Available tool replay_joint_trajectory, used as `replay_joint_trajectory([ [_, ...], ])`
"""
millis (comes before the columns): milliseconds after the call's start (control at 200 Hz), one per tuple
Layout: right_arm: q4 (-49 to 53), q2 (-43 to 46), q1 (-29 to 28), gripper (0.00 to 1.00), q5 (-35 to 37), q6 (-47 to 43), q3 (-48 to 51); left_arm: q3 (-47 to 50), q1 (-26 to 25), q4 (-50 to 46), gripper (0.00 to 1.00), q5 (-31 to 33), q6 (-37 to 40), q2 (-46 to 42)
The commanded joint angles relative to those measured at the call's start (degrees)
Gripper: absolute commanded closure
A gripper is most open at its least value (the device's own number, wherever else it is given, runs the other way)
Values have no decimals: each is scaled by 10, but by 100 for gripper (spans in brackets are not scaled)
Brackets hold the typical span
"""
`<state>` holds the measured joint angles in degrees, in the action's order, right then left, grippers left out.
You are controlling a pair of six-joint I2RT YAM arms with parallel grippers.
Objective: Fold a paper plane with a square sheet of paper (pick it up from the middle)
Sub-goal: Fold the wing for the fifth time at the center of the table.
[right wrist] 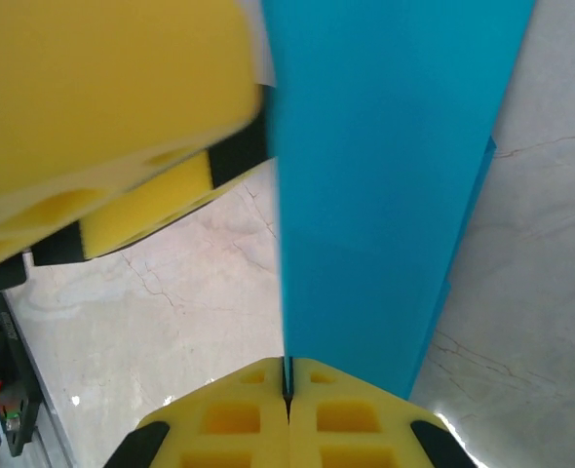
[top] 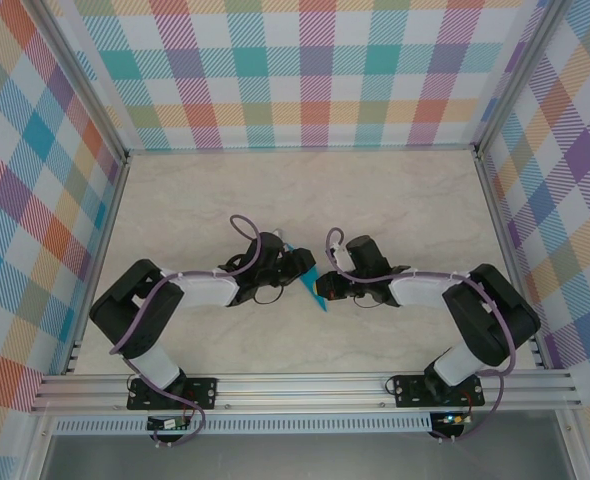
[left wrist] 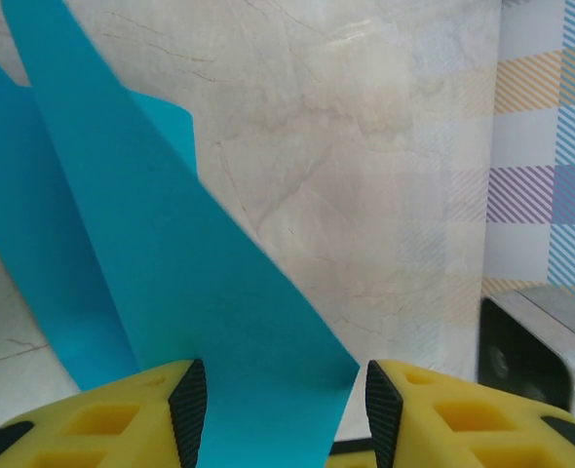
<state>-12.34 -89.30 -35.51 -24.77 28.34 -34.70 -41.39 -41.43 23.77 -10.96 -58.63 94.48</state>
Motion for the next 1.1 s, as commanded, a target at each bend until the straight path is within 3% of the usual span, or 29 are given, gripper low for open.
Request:
replay_joint_trajectory([
  [0,-34,-19,9,99,-53,30,9,8,4,-8,51,-1,17,-29],
  [305,-64,-65,26,99,-93,67,10,32,4,-13,51,-1,24,-53],
  [860,-214,-123,82,98,-174,197,61,28,1,-4,50,-15,35,-40],
  [1095,-221,-139,90,98,-188,209,60,25,-1,0,50,-21,39,-32],
])
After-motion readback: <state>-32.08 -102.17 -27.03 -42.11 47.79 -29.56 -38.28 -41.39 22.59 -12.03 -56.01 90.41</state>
